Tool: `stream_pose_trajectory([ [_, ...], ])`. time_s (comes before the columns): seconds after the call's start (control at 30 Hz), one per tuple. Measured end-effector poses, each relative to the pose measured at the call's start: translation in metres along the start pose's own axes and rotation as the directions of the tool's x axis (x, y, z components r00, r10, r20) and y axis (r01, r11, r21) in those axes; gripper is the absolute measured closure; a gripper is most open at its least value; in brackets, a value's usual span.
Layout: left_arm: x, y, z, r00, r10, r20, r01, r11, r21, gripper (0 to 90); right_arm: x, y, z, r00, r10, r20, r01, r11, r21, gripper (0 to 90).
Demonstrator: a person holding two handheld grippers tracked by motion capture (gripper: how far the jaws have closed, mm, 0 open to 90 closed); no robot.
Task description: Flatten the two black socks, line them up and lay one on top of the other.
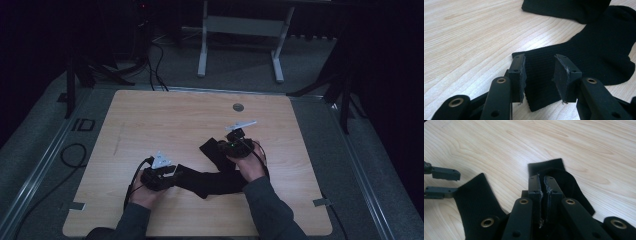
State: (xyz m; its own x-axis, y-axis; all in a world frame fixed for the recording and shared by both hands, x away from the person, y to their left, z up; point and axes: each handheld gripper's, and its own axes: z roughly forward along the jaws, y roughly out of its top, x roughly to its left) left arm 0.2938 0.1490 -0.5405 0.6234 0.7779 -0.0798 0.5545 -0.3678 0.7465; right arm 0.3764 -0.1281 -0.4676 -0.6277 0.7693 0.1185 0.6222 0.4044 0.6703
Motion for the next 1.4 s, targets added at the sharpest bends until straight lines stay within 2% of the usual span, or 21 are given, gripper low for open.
stream_pose_trajectory([
  [0.2, -0.001, 0.000, 0.001, 1.0000, 0.000, 0.004, 0.000, 1.0000, 0.003, 61.7, -0.020, -0.012, -0.014, 0.9994, 0.036, 0.003, -0.036, 0.999, -0.022, 84.7],
  [0.37, -0.001, 0.000, 0.001, 1.0000, -0.002, 0.007, 0.002, 1.0000, 0.001, 61.4, -0.036, -0.023, -0.019, 0.9974, 0.067, 0.025, -0.067, 0.998, -0.008, 84.5],
  [0.57, -0.002, 0.000, 0.002, 0.9999, -0.001, 0.011, 0.000, 1.0000, 0.006, 61.2, -0.053, -0.035, -0.023, 0.9947, 0.080, 0.064, -0.080, 0.997, -0.004, 84.4],
  [0.67, -0.002, 0.000, 0.003, 1.0000, 0.001, 0.008, -0.001, 0.9999, 0.012, 60.8, -0.062, -0.039, -0.023, 0.9931, 0.058, 0.102, -0.058, 0.998, 0.003, 84.3],
  [0.7, -0.002, 0.000, 0.003, 1.0000, 0.001, 0.008, -0.001, 0.9999, 0.012, 60.8, -0.062, -0.039, -0.023, 0.9931, 0.058, 0.102, -0.058, 0.998, 0.003, 84.3],
  [0.73, -0.002, 0.000, 0.003, 1.0000, -0.003, 0.007, 0.003, 0.9999, 0.010, 60.8, -0.071, -0.042, -0.022, 0.9904, 0.067, 0.121, -0.069, 0.998, 0.014, 84.3],
  [0.83, -0.001, 0.000, 0.003, 1.0000, -0.006, 0.006, 0.006, 0.9999, 0.010, 60.8, -0.077, -0.044, -0.021, 0.9883, 0.083, 0.128, -0.086, 0.996, 0.019, 84.0],
  [0.87, -0.001, 0.000, 0.003, 1.0000, -0.006, 0.005, 0.006, 0.9999, 0.010, 60.8, -0.084, -0.047, -0.021, 0.9861, 0.088, 0.141, -0.093, 0.995, 0.027, 82.0],
  [1.07, 0.000, 0.000, 0.003, 1.0000, -0.007, -0.002, 0.007, 0.9999, 0.011, 59.2, -0.097, -0.049, -0.027, 0.9880, 0.099, 0.118, -0.103, 0.994, 0.022, 68.8],
  [1.17, 0.000, 0.000, 0.004, 0.9999, -0.013, -0.002, 0.013, 0.9998, 0.012, 58.6, -0.093, -0.045, -0.028, 0.9916, 0.071, 0.108, -0.074, 0.997, 0.021, 65.5],
  [1.27, 0.000, 0.000, 0.004, 0.9999, -0.015, -0.001, 0.015, 0.9998, 0.013, 58.1, -0.083, -0.039, -0.023, 0.9968, 0.004, 0.079, -0.007, 0.999, 0.040, 64.8],
  [1.3, 0.000, 0.000, 0.004, 0.9999, -0.014, 0.000, 0.014, 0.9998, 0.013, 58.0, -0.079, -0.037, -0.019, 0.9975, -0.026, 0.065, 0.023, 0.999, 0.049, 64.5],
  [1.4, 0.000, 0.000, 0.005, 0.9999, -0.014, 0.004, 0.014, 0.9998, 0.016, 57.6, -0.069, -0.032, -0.010, 0.9964, -0.075, 0.040, 0.073, 0.995, 0.067, 64.4],
])
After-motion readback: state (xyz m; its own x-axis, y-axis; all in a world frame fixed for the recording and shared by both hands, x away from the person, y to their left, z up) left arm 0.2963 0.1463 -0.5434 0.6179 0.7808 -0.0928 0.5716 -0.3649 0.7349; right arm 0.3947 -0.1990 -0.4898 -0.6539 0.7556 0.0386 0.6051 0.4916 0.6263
